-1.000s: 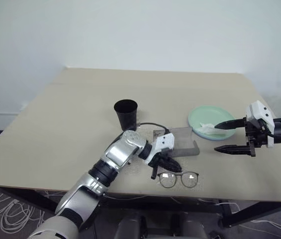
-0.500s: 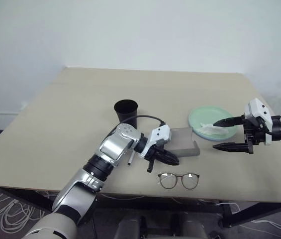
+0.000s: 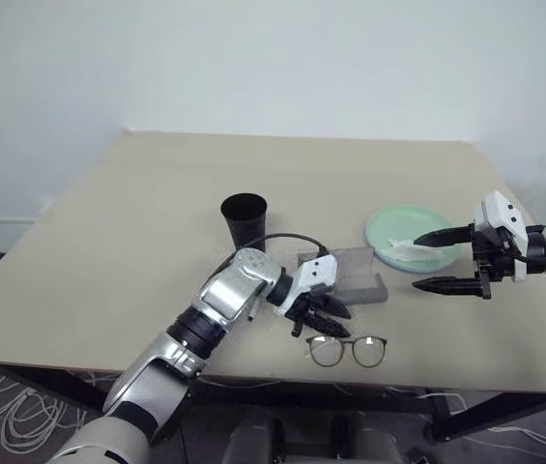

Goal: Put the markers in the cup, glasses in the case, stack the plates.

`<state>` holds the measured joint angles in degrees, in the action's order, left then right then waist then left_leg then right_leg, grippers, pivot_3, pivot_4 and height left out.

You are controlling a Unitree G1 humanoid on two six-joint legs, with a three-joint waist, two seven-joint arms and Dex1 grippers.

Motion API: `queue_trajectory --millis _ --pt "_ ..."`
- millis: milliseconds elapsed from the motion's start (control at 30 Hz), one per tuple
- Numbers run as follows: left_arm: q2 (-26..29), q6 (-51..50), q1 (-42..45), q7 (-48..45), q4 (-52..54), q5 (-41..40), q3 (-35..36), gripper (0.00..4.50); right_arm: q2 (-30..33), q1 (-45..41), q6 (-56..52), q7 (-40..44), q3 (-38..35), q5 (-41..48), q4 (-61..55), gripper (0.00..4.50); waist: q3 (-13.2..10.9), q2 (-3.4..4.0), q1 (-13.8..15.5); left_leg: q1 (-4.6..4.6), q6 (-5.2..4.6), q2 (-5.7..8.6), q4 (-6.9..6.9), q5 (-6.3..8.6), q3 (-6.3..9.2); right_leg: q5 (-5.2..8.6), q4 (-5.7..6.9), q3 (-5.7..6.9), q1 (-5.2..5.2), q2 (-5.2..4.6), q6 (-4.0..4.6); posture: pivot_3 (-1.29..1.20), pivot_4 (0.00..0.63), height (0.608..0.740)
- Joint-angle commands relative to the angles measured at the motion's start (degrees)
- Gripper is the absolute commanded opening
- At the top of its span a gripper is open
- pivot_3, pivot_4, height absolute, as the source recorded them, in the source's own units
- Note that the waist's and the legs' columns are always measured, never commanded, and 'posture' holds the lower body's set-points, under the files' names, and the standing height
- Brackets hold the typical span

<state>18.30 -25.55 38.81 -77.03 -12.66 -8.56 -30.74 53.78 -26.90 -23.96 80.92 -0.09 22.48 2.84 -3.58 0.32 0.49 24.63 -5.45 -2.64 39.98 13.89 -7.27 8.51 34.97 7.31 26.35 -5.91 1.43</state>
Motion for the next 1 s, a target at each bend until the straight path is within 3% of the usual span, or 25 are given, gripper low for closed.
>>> queue_trajectory --millis 33,667,767,867,1000 --pt "0.3 1.1 -0.1 -0.6 3.0 0.6 -1.0 1.74 0.2 -0.4 0.2 -0.4 -1.0 0.6 -1.6 4.5 0.0 0.0 0.0 0.0 0.0 0.0 0.0 0.0 0.0 0.0 0.0 0.0 0.0 0.0 0.0 0.0 0.0 0.727" --pt "-1.7 0.6 -1.4 1.8 2.8 3.4 -4.1 1.74 0.1 0.8 0.6 -1.1 -1.1 0.8 -2.0 4.5 0.0 0.0 0.0 0.0 0.0 0.0 0.0 0.0 0.0 0.0 0.0 0.0 -0.01 0.0 0.0 0.0 0.0 0.727" --pt "-1.9 0.3 -1.4 2.0 2.7 3.5 -4.1 1.14 0.1 0.9 0.6 -1.1 -1.1 0.7 -2.0 4.5 0.0 0.0 0.0 0.0 -0.01 0.0 0.01 0.0 0.01 0.0 0.0 0.0 -0.01 0.0 0.0 0.0 0.0 0.727" --pt "-2.1 0.2 -0.9 2.3 2.1 3.6 -3.9 0.08 0.1 0.8 0.5 -1.1 -1.1 0.7 -2.0 4.5 0.0 0.01 0.0 -0.01 -0.01 0.0 0.01 0.0 0.01 0.0 0.0 0.0 -0.02 0.0 0.0 0.0 0.0 0.727" --pt "-1.6 0.4 -0.7 1.7 2.3 4.0 -4.0 0.01 0.0 0.3 0.5 -1.2 -0.9 0.6 -1.6 4.5 0.0 0.04 0.0 -0.03 -0.01 0.01 0.05 0.0 0.02 0.0 -0.06 0.01 -0.08 -0.01 0.0 0.0 0.0 0.727"
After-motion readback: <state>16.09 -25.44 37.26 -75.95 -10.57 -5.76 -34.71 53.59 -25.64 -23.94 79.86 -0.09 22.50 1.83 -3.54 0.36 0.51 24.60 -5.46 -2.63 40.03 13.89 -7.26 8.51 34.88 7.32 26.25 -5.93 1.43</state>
